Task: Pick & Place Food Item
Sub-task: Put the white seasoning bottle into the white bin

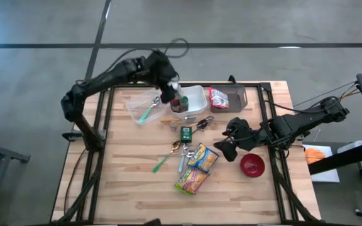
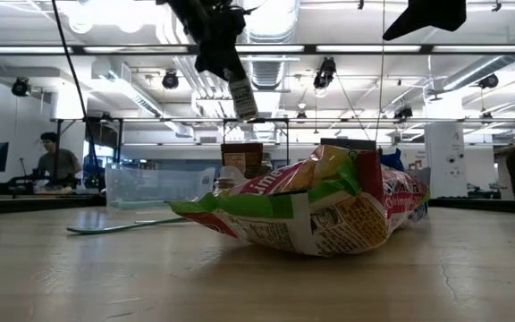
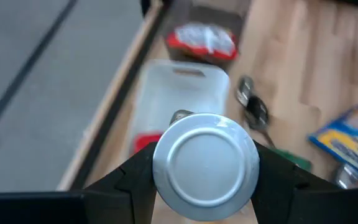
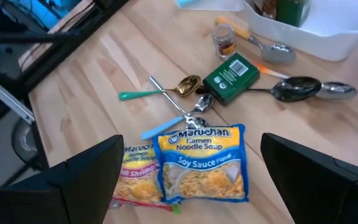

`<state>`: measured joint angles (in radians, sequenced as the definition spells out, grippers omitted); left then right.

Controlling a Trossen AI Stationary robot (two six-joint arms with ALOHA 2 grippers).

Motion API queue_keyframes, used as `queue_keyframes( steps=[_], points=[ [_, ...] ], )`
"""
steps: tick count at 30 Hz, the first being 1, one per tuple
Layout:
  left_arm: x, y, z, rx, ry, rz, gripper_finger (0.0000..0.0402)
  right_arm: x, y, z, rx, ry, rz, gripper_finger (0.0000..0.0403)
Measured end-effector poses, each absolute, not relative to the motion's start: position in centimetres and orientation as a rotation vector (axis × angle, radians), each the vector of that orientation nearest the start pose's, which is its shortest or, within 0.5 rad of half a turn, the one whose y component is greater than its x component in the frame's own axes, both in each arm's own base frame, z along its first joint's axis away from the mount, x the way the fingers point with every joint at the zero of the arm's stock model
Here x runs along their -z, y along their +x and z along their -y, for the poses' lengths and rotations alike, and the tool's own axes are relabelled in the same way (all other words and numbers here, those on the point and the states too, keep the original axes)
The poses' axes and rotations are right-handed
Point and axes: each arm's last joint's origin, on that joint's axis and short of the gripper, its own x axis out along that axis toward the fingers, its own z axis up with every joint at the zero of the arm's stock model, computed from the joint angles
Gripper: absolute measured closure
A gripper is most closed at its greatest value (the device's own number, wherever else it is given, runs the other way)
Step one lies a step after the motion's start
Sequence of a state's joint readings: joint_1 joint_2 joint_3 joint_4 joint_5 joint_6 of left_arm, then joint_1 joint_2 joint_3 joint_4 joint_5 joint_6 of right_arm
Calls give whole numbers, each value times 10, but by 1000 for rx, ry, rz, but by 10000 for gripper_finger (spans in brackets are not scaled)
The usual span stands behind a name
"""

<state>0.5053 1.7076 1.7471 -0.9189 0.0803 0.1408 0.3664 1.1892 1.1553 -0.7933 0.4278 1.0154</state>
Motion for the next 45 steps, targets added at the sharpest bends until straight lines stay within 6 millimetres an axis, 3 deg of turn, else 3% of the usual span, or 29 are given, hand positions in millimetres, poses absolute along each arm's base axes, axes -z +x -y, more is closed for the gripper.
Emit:
queue_keyframes(
  steps=[4, 13, 19, 25, 45],
  points=[
    [-353, 316, -195, -353, -151, -885, 212, -331, 222, -72, 445, 696, -633, 29],
    [-342, 347, -229, -316, -122, -907, 212, -333, 223, -72, 477, 778, -590, 29],
    [-323, 366, -249, -302, -130, -990, 212, -333, 223, -72, 485, 804, -583, 29],
    [-293, 385, -253, -254, -135, -1065, 212, -333, 223, -72, 487, 812, -582, 29],
    [-248, 402, -255, -192, -177, -1147, 212, -333, 223, -72, 491, 826, -580, 29]
  ],
)
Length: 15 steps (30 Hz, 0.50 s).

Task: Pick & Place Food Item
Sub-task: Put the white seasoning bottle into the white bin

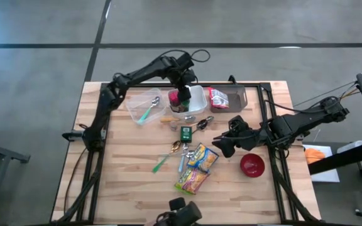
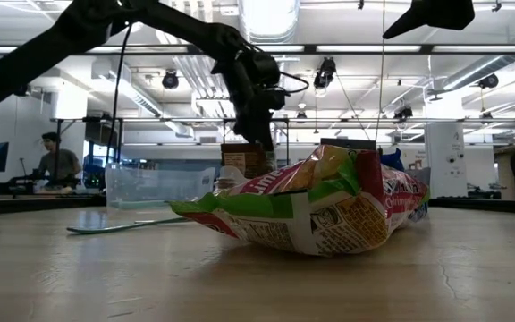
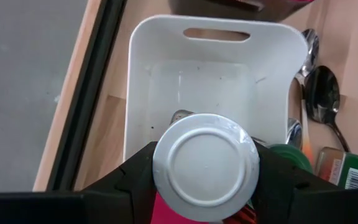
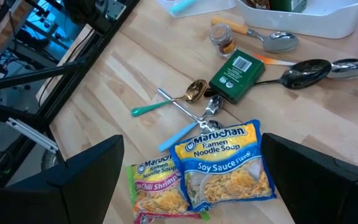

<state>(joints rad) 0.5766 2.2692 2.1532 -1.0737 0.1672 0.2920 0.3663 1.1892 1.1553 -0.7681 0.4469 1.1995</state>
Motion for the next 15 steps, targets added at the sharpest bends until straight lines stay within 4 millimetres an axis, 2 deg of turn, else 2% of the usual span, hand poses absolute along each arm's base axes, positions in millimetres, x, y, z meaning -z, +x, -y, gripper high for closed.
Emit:
queue_keyframes(
  steps=[15],
  points=[
    [-217, 400, -253, -158, -188, -1217, 212, -333, 223, -72, 492, 832, -580, 29]
  ],
)
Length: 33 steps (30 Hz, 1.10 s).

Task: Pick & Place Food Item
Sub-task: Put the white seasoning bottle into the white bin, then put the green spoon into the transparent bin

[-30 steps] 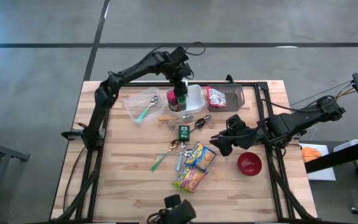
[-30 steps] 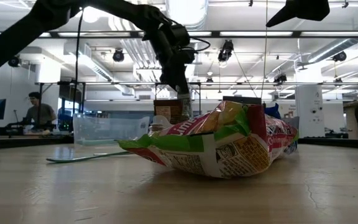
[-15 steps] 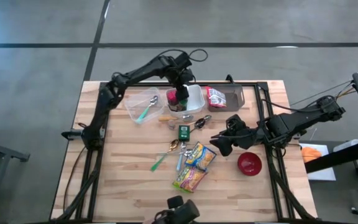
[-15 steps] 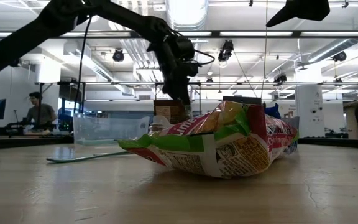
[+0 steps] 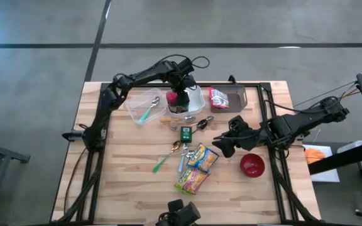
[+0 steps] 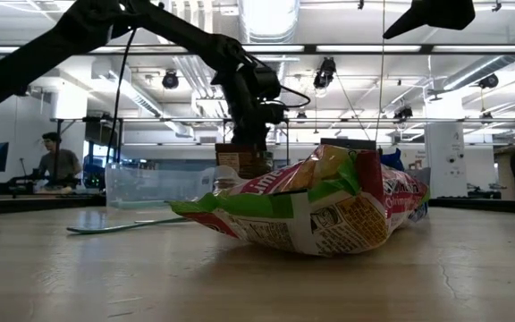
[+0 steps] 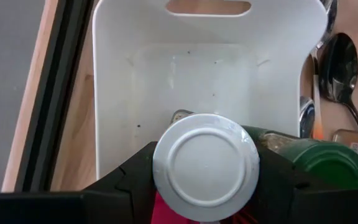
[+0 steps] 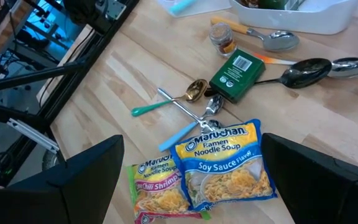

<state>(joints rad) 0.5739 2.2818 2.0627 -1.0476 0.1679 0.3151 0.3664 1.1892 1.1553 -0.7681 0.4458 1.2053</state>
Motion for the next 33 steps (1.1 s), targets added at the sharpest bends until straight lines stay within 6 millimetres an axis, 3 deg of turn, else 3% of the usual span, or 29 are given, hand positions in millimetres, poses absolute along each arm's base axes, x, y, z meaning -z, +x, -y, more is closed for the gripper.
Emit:
queue_keyframes(
  steps=[5, 12, 17, 26, 33],
  points=[
    [-216, 400, -253, -157, -188, -1217, 210, -333, 223, -72, 492, 832, -580, 29],
    [-216, 399, -252, -160, -188, -1229, 131, -333, 223, -72, 495, 839, -579, 29],
    [-225, 398, -250, -165, -176, -1206, 116, -333, 223, -72, 495, 839, -579, 29],
    [-260, 389, -243, -183, -153, -1146, 113, -333, 223, -72, 493, 832, -581, 29],
    [-306, 360, -213, -181, -210, -1207, 112, -333, 223, -72, 487, 817, -584, 29]
  ],
)
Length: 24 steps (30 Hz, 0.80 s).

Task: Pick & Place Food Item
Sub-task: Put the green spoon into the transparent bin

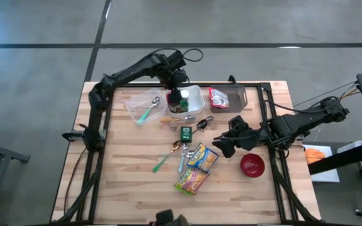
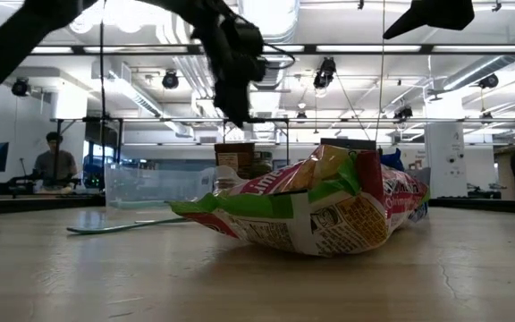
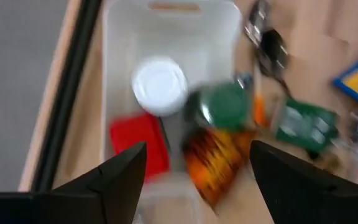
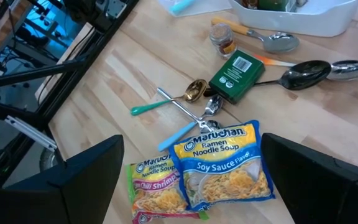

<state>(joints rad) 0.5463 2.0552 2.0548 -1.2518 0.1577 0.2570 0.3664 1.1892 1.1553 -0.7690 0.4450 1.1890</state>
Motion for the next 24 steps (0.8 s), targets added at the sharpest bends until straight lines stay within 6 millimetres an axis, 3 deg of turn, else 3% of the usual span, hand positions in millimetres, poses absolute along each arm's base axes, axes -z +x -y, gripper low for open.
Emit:
queue_keyframes(
  steps=[5, 8, 18, 24],
  points=[
    [-331, 350, -176, -165, -231, -1214, 112, -333, 223, -72, 484, 807, -586, 29],
    [-334, 348, -150, -189, -190, -1203, 112, -333, 223, -72, 484, 807, -586, 29],
    [-290, 330, -70, -231, -286, -1144, 112, -333, 223, -72, 479, 810, -588, 29],
    [-257, 312, -33, -322, -296, -1233, 112, -333, 223, -73, 455, 818, -607, 29]
  ],
)
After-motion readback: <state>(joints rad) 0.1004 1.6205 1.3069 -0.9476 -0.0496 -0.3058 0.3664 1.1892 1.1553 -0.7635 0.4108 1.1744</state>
